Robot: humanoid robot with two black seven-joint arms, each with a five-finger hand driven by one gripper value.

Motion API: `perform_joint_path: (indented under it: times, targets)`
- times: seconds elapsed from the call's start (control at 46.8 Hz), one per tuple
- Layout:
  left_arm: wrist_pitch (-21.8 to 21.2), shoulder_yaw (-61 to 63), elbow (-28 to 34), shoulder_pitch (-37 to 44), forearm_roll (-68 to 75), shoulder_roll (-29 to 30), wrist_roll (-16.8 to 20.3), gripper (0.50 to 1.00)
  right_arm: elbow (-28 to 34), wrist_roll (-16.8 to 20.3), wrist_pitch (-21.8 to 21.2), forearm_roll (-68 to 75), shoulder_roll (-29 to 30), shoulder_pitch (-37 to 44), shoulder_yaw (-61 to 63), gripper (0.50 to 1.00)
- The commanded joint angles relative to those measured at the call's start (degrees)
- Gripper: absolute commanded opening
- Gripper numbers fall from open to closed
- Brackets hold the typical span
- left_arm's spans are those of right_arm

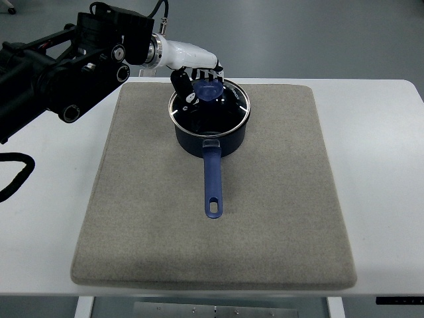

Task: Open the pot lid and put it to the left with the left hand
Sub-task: 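Close the left hand fingers to grip the blue lid knob, then lift the glass lid off the pot with the left hand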

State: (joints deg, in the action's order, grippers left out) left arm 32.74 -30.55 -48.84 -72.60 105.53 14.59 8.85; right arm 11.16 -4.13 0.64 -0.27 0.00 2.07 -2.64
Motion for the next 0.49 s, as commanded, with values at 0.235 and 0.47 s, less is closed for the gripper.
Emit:
perform_joint_path:
  times: [0.235,0.47]
  targets:
    - [-0.05,-0.56,-0.03,-0.70,-0.06,0.17,0.02,0.500,0.00,0.00,-0.02,0.00,0.00,-0.05,0.00,0.917]
    - [0.04,-0.83,-0.20,-1.75,-0.24,0.88,0.02,0.500,0.00,0.00,-0.02,0.00,0.00,0.03,0.00,0.917]
